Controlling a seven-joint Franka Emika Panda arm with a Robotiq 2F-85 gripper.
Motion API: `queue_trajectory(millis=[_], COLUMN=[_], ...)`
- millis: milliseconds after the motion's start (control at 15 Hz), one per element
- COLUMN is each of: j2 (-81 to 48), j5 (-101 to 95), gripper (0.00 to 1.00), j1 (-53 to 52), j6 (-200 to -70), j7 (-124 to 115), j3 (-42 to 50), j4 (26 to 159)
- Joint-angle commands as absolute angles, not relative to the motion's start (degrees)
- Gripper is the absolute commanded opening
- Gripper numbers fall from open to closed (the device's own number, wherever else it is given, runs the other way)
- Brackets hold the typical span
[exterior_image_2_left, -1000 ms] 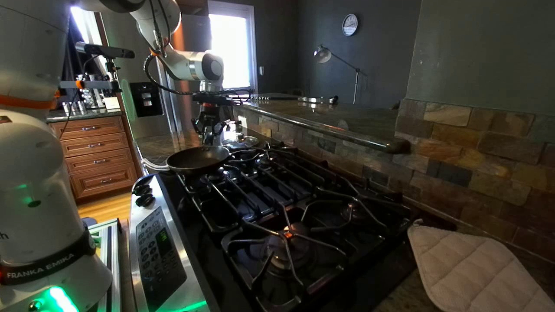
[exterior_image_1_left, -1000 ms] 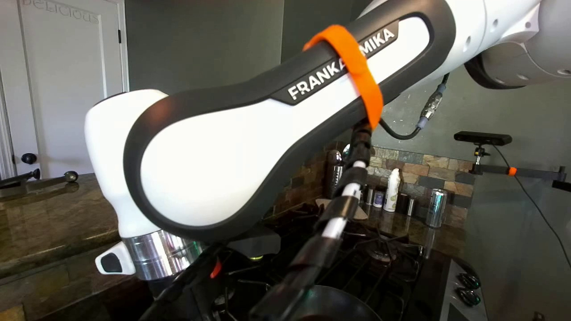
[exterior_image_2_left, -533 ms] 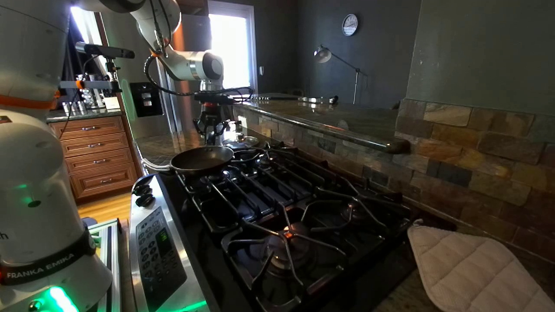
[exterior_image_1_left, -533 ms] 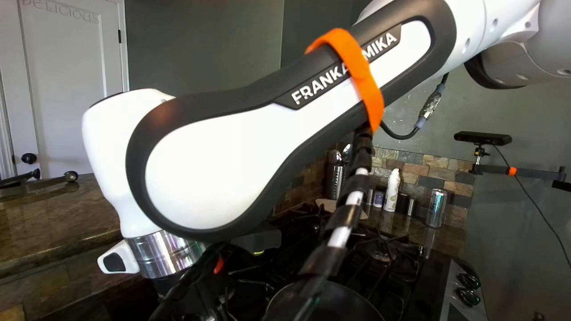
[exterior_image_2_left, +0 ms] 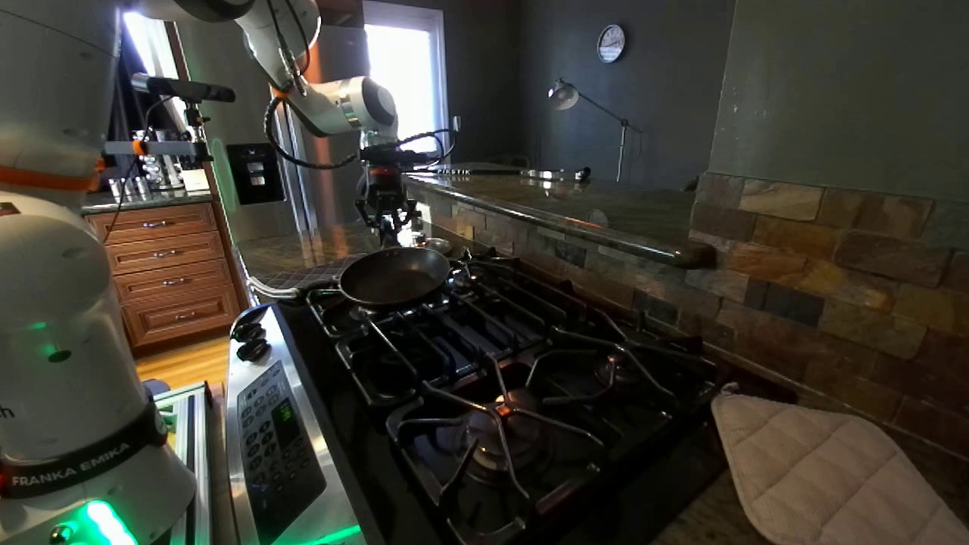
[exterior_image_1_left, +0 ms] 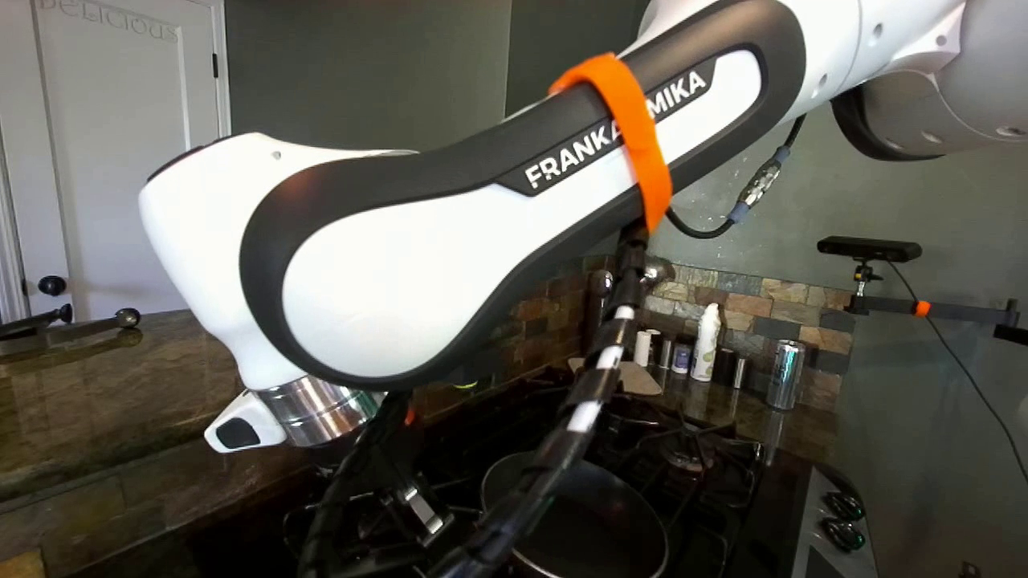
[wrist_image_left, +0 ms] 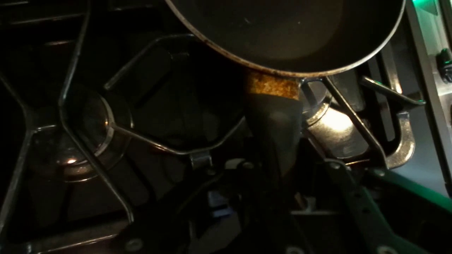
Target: Move the pan to the top right corner of the stove
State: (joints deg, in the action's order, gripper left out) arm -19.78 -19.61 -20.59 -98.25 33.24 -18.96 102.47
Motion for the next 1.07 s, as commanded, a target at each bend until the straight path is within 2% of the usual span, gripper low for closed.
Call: queue_trajectory(millis=[0,1000], j2=[-21.6,-29.6], j5=[-23.4,-27.0], gripper=[0.08,0.08], j1=[-20.8,-22.0], j6=[-96.1,-98.4], j7=[37.4,46.0], j3=[-18.9,-17.8], j4=[98.5,86.6])
